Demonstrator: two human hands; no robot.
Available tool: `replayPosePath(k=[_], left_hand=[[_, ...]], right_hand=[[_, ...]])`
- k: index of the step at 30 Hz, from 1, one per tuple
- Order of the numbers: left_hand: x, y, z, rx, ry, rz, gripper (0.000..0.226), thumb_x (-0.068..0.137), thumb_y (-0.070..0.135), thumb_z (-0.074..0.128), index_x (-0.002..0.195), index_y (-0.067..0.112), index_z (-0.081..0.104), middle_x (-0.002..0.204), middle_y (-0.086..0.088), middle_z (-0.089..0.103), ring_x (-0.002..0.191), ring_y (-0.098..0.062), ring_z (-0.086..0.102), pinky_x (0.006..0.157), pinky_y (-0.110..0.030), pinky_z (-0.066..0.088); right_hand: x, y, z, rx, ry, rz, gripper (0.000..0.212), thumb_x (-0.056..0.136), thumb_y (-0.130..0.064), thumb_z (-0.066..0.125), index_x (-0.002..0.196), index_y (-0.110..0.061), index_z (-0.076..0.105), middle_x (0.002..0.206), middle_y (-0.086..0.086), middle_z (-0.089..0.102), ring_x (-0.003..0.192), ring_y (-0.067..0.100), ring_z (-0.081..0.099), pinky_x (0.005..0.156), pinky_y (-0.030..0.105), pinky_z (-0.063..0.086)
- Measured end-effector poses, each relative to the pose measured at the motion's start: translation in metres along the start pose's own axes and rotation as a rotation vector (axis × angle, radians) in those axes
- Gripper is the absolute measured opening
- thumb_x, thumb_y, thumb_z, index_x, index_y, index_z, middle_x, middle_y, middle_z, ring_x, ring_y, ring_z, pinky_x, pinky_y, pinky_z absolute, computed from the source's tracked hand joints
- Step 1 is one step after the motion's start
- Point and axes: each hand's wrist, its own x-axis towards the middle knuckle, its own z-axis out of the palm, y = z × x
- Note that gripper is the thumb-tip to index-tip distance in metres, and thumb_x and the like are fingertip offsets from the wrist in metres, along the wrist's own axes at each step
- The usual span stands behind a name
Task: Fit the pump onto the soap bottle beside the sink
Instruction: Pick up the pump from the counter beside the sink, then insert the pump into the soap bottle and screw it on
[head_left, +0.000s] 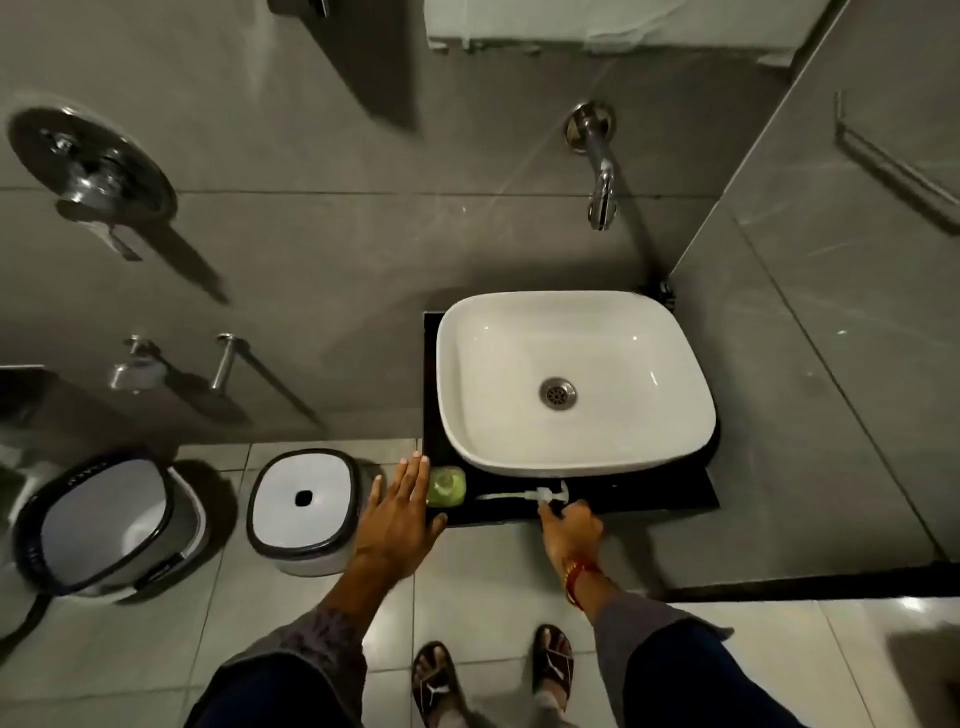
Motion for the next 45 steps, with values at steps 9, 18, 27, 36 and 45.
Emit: replayPosePath(k=[9, 18, 27, 36, 45], left_hand=[[0.006, -0.007, 0.021, 0.019, 0.037, 0.008, 0.082, 0.096, 0.059, 0.028, 0.157, 0.014, -0.002, 0.165, -0.002, -0.001, 0.151, -0.019, -0.002, 0.122, -0.047, 0.011], [0.006, -0.006, 0.02, -0.032, 0.067, 0.027, 0.081, 0.099, 0.055, 0.036, 0.157, 0.014, -0.004, 0.165, -0.003, -0.001, 0.151, -0.018, -0.003, 0.122, -0.044, 0.006], [0.002, -0.009, 0.017, -0.048, 0.077, 0.034, 0.081, 0.1, 0.048, 0.04, 0.157, 0.018, -0.008, 0.166, -0.002, -0.002, 0.152, -0.018, -0.003, 0.123, -0.047, 0.009], [-0.002, -0.002, 0.017, -0.05, 0.082, 0.0, 0.084, 0.098, 0.043, 0.046, 0.157, 0.015, -0.008, 0.166, -0.004, -0.001, 0.152, -0.02, 0.0, 0.123, -0.045, 0.006], [0.003, -0.004, 0.021, -0.082, 0.067, -0.006, 0.084, 0.098, 0.042, 0.046, 0.157, 0.015, -0.007, 0.167, -0.005, 0.0, 0.152, -0.022, 0.001, 0.123, -0.046, 0.002]], right_hand=[[0.052, -0.004, 0.04, 0.532, 0.055, 0.398, 0.044, 0.074, -0.04, 0.078, 0.094, -0.004, 0.062, 0.083, 0.017, 0.069, 0.046, 0.022, 0.059, 0.045, 0.033, 0.055], [0.03, -0.015, 0.027, 0.711, 0.118, 0.474, 0.024, 0.08, -0.014, 0.073, 0.082, 0.009, 0.066, 0.059, 0.011, 0.058, 0.048, 0.02, 0.057, 0.044, 0.028, 0.048], [-0.059, -0.031, 0.014, 0.784, 0.182, -0.01, 0.015, 0.08, -0.014, 0.08, 0.069, -0.015, 0.07, 0.066, 0.009, 0.068, 0.064, 0.023, 0.063, 0.059, 0.029, 0.055], [-0.075, -0.094, 0.027, 0.544, 0.063, -0.514, 0.03, 0.079, -0.014, 0.08, 0.108, -0.008, 0.072, 0.096, 0.005, 0.077, 0.089, 0.015, 0.074, 0.079, 0.031, 0.06], [-0.086, -0.1, 0.029, 0.426, 0.096, -0.624, 0.033, 0.082, -0.021, 0.078, 0.111, -0.009, 0.07, 0.098, 0.002, 0.075, 0.088, 0.01, 0.072, 0.074, 0.021, 0.06]])
